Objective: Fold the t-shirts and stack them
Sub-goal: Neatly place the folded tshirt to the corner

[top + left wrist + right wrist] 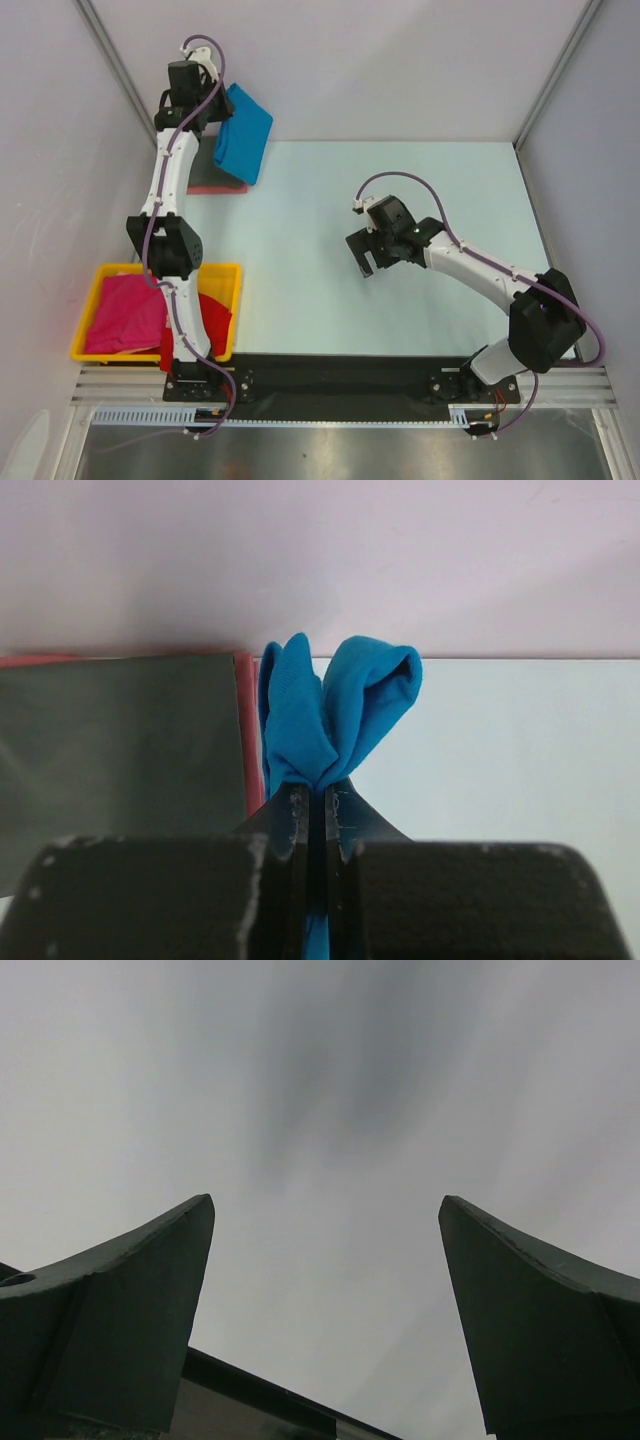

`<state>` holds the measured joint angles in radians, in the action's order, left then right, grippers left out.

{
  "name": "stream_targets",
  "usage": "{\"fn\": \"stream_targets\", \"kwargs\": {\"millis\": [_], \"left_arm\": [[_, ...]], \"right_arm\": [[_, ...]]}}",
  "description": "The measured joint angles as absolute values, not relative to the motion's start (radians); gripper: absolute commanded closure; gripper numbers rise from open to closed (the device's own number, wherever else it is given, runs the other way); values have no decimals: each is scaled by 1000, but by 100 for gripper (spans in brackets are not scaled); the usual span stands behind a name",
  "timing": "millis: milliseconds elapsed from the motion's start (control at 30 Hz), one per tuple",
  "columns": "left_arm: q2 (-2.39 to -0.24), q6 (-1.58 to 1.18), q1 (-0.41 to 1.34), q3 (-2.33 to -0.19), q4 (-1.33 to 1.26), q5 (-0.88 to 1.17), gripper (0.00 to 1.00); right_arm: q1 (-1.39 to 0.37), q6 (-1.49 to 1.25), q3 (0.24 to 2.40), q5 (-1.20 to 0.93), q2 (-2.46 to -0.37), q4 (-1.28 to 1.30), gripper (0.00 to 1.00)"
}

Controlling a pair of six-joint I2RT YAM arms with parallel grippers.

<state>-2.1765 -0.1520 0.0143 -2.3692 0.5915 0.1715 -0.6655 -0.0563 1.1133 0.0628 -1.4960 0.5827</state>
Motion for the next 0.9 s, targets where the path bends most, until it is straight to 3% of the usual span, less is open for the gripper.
{"fn": "stream_targets", "kwargs": {"millis": [900], "left_arm": [[-2222,-151,-38,-2370,586,199,100]], "right_arm": [[-659,-57,1224,36,-1619,583,0]]}}
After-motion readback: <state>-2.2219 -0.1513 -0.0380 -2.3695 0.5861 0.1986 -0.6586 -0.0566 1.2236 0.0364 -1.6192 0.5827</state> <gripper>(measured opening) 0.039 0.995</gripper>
